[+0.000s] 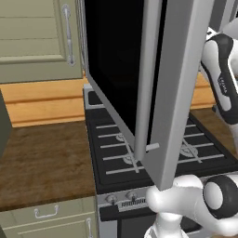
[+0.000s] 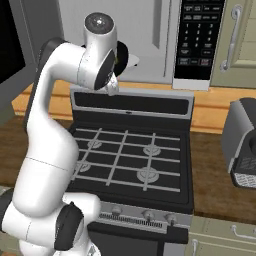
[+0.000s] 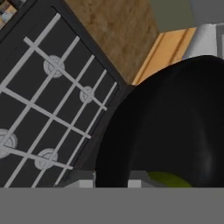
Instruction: Pick the lime from the sink and place it in the bowl. Then pick the bowl and place it in the microwave. Then close the microwave door and press the start button.
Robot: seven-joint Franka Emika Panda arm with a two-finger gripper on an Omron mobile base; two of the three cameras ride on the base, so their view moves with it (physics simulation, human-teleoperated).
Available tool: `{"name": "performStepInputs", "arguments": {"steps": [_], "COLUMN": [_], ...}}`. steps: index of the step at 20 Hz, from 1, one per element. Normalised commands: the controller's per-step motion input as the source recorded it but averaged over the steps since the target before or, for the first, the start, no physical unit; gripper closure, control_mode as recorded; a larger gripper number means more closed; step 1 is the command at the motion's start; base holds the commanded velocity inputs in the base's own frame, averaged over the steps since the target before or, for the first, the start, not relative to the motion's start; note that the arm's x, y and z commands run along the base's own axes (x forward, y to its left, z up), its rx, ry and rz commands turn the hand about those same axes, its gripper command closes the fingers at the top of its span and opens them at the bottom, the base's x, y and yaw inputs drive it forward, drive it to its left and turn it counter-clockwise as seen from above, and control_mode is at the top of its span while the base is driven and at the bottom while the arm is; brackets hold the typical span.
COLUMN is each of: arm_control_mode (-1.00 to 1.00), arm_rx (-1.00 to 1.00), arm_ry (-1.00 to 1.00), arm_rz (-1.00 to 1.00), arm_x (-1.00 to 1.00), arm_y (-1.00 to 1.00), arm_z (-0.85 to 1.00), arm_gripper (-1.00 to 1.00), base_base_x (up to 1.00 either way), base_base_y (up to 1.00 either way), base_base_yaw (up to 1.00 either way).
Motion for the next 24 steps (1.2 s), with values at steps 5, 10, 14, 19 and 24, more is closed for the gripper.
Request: {"name": "performStepInputs", "arguments": {"steps": [5,10,14,19,24], "arm_control_mode": [-1.0,-1.0,-1.0,-1.0,-1.0], "arm_rx": [0.0,0.0,0.0,0.01,0.01], "arm_ry": [0.04,0.05,0.04,0.06,0.05], "arm_rz": [0.0,0.0,0.0,0.0,0.0], "arm_x": [0.68,0.69,0.75,0.81,0.74], "arm_y": [0.04,0.11,0.17,0.19,0.15], "arm_z": [0.06,0.02,0.03,0.02,0.0], "arm_gripper": [1.0,1.0,1.0,1.0,1.0], "base_base_x": [0.0,0.0,0.0,0.0,0.0], "base_base_y": [0.0,0.0,0.0,0.0,0.0], "base_base_yaw": [0.0,0.0,0.0,0.0,0.0]}}
